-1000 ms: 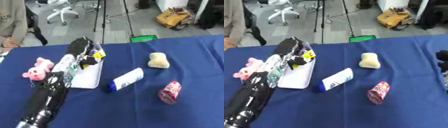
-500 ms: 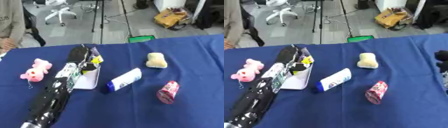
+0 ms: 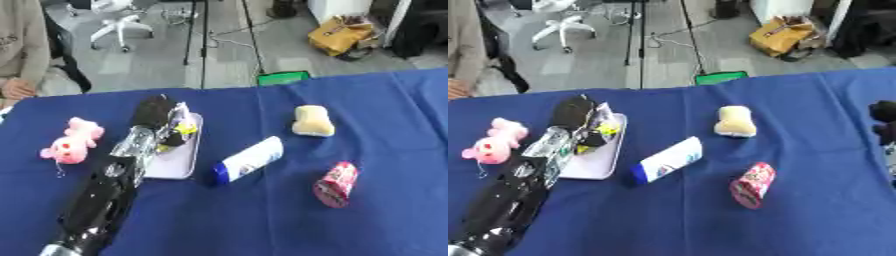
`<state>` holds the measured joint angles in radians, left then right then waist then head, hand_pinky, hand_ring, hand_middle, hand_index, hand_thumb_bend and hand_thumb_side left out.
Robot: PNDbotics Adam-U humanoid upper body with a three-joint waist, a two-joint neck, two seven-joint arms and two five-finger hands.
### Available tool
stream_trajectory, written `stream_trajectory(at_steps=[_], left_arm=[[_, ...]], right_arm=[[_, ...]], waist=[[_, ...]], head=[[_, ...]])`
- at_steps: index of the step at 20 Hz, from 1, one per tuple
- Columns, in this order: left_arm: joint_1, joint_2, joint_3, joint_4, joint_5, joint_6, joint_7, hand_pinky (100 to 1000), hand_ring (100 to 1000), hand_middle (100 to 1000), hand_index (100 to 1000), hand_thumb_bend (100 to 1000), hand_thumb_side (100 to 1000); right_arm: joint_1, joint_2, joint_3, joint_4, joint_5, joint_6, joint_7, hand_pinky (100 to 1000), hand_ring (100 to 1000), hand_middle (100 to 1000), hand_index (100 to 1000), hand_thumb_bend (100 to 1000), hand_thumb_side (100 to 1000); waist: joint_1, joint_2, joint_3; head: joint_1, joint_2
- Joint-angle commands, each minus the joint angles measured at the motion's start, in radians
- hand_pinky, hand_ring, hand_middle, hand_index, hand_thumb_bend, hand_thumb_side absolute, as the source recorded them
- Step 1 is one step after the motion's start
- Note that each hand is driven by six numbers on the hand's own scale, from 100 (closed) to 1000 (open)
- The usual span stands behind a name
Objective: Pick up objects on the table and place them in the box.
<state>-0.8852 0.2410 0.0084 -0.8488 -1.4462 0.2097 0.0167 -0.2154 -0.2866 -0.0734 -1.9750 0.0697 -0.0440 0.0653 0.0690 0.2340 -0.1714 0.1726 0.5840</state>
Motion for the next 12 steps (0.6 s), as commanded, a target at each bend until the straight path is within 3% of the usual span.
stream_trajectory(at_steps=[1,3,4,5,6,7,9,10,11,12], left_arm=[[-0.009,0.029,0.007,0.002,-0.034,0.008,-0.039,528,430,447,649,343,385],[-0.009,0.032,0.005,0.008,-0.055,0.004,-0.079,547,441,455,659,348,395],[-0.01,0.033,0.005,0.008,-0.066,-0.001,-0.102,605,483,497,696,413,480],[-0.009,0.034,0.004,0.012,-0.073,-0.012,-0.137,605,483,497,696,413,480],[-0.01,0.034,0.005,0.01,-0.08,-0.024,-0.17,669,570,588,746,568,646],[-0.01,0.036,0.006,0.005,-0.083,-0.039,-0.202,669,570,588,746,568,646],[-0.007,0.037,0.01,-0.009,-0.082,-0.066,-0.255,846,845,840,883,778,850],[-0.006,0.038,0.014,-0.02,-0.071,-0.083,-0.28,873,883,885,908,837,932],[-0.003,0.038,0.019,-0.034,-0.052,-0.1,-0.301,873,883,885,908,837,932],[-0.001,0.04,0.022,-0.045,-0.036,-0.111,-0.316,877,892,897,919,859,990]], right_arm=[[-0.01,-0.018,-0.004,-0.025,-0.004,-0.002,0.002,879,882,799,849,100,542],[-0.01,-0.018,-0.005,-0.025,-0.003,-0.002,0.002,879,882,799,849,100,542],[-0.01,-0.018,-0.005,-0.025,-0.003,-0.002,0.002,879,882,799,849,100,542],[-0.01,-0.018,-0.005,-0.025,-0.004,-0.002,0.002,879,882,799,849,100,542],[-0.01,-0.017,-0.005,-0.025,-0.004,-0.002,0.002,879,882,799,849,100,543],[-0.01,-0.017,-0.005,-0.025,-0.004,-0.002,0.003,879,882,799,849,100,543],[-0.009,-0.017,-0.006,-0.025,-0.003,-0.002,0.003,879,882,799,849,100,543],[-0.009,-0.017,-0.006,-0.025,-0.003,-0.001,0.003,879,882,799,849,100,543],[-0.009,-0.017,-0.006,-0.025,-0.003,-0.001,0.003,879,882,799,849,100,543],[-0.009,-0.017,-0.006,-0.025,-0.003,-0.001,0.003,879,882,799,850,100,544]], waist=[[0.01,-0.026,0.001],[0.009,-0.025,0.001],[0.009,-0.025,0.001],[0.008,-0.025,0.001],[0.008,-0.025,0.002],[0.008,-0.025,0.002],[0.008,-0.026,0.003],[0.008,-0.026,0.004],[0.008,-0.026,0.006],[0.008,-0.027,0.006]], head=[[0.002,-0.006],[0.001,-0.006],[0.002,-0.006],[0.002,-0.006],[0.002,-0.005],[0.002,-0.005],[0.0,-0.004],[-0.001,-0.004],[-0.002,-0.004],[-0.002,-0.004]])
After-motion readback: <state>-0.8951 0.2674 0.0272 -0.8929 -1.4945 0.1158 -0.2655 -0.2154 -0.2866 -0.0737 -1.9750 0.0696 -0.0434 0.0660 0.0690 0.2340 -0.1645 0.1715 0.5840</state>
